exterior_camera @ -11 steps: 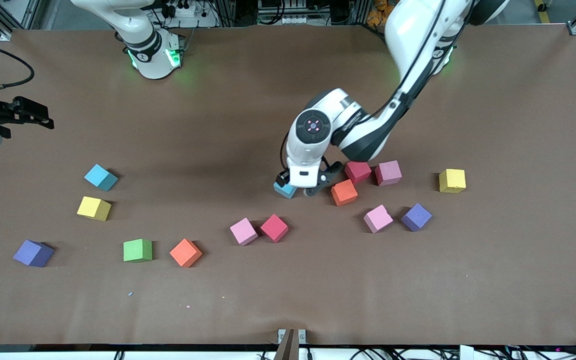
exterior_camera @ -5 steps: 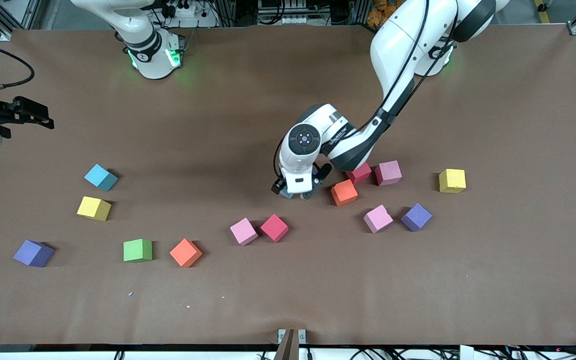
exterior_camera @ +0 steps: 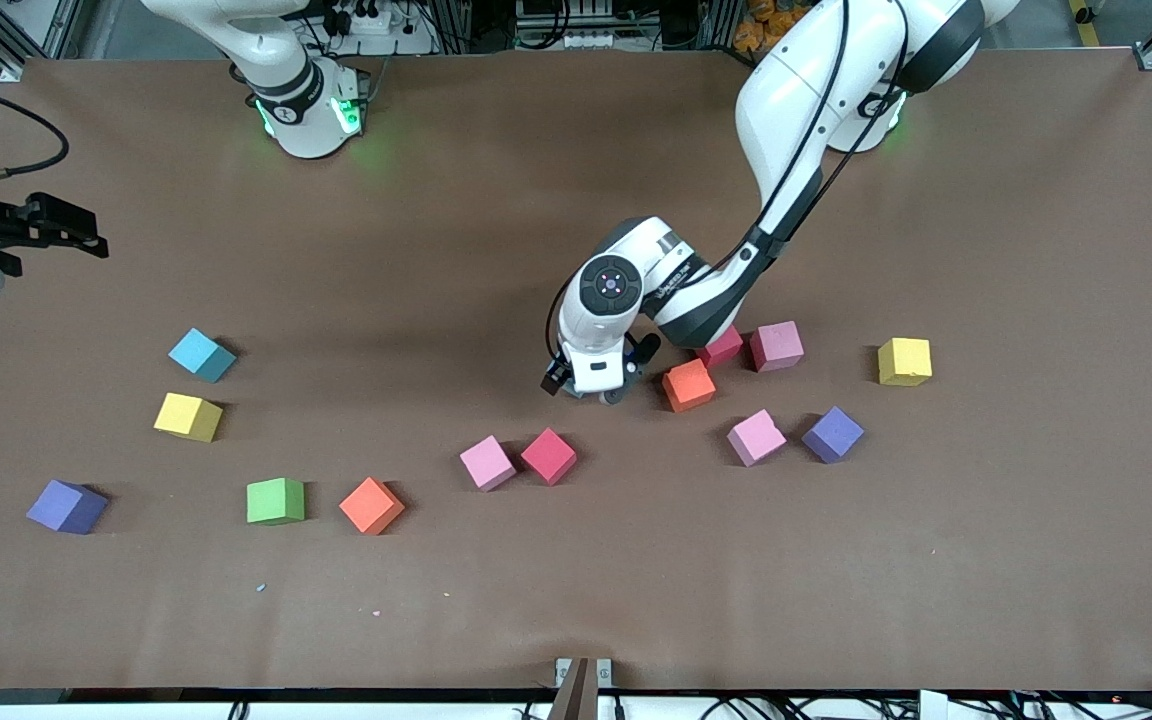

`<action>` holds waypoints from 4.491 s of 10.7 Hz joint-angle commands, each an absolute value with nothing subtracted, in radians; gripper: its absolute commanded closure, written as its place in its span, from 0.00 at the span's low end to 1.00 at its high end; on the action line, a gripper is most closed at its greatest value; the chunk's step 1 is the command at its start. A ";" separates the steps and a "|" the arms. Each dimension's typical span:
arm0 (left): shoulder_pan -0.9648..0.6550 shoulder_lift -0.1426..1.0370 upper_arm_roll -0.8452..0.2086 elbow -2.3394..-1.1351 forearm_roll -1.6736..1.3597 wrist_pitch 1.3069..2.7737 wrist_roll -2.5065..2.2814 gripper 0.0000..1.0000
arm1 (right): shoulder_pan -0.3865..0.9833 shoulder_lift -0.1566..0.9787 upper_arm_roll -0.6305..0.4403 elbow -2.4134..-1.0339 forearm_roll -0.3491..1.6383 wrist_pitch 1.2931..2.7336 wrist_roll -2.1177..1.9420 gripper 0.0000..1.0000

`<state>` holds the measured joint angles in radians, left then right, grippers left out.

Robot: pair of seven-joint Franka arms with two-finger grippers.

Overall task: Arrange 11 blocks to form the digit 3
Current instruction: 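Lower the left gripper and grasp the cyan block, then carry the cyan block with the left gripper and set it down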

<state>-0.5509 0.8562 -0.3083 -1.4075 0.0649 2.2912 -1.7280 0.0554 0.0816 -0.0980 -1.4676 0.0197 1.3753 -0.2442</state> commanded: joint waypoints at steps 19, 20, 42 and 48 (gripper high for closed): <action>-0.583 0.591 -0.501 -1.777 0.249 2.304 -1.600 0.79 | 0.041 0.074 -0.086 -1.463 0.018 1.351 -0.245 0.00; -0.583 0.572 -0.511 -1.830 0.249 2.353 -1.550 0.79 | 0.041 0.074 -0.086 -1.463 0.018 1.351 -0.245 0.00; -0.606 0.663 -0.511 -1.873 0.351 2.451 -1.278 0.33 | 0.049 0.078 -0.083 -1.463 0.014 1.353 -0.245 0.00; -0.606 0.583 -0.514 -1.845 0.354 2.358 -1.279 0.00 | 0.077 0.090 -0.083 -1.467 0.021 1.354 -0.329 0.00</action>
<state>-0.6055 0.6419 -0.5083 -1.8437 0.3306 2.4213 -1.2627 0.0765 0.0901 -0.0829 -1.4666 0.0198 1.3600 -0.2713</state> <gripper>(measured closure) 0.000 0.000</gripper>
